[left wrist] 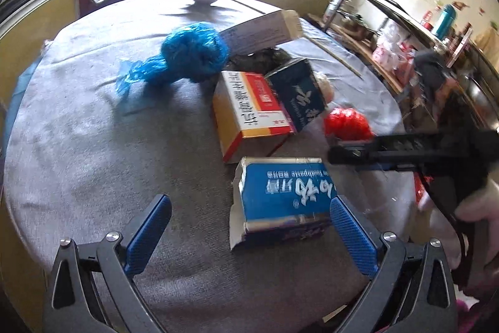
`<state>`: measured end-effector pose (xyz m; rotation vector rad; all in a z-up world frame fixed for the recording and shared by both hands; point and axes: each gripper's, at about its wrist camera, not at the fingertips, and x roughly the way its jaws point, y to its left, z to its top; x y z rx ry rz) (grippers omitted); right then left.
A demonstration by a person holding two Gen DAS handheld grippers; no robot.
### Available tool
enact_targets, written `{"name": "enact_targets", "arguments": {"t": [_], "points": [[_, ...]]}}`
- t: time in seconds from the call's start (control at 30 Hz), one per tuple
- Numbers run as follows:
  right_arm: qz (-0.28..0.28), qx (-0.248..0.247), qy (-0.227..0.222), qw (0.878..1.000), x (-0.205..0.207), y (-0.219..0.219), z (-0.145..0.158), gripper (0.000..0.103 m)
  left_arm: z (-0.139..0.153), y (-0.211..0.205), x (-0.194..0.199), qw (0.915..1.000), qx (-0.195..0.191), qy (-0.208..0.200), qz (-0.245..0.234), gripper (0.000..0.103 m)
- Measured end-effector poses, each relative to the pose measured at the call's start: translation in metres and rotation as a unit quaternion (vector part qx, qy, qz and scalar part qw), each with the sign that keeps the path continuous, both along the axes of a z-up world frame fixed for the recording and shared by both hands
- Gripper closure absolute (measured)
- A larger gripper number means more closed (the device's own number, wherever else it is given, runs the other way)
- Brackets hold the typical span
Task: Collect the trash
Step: 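Grasp the blue-and-white toothpaste box with the left tool while the right tool lifts the tray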
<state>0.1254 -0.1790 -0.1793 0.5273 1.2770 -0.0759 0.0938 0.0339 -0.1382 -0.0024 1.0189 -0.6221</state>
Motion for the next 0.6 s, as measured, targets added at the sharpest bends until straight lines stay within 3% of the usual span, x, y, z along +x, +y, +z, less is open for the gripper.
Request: {"name": "enact_targets", "arguments": {"t": [0.13,0.3,0.6], "points": [[0.016,-0.005,-0.007,1.0,-0.014,-0.013,-0.006,0.043,0.0,0.006,-0.001,0.9992,-0.005,0.023,0.033,0.002],[0.016,0.028,-0.021,0.999,-0.025,-0.033,-0.011,0.043,0.001,0.0,-0.004,0.9966,-0.003,0.052,0.064,0.002],[0.007,0.068,-0.061,0.996,-0.052,-0.072,-0.012,0.043,0.0,-0.062,-0.008,0.9944,0.083,0.026,0.06,0.002]]}}
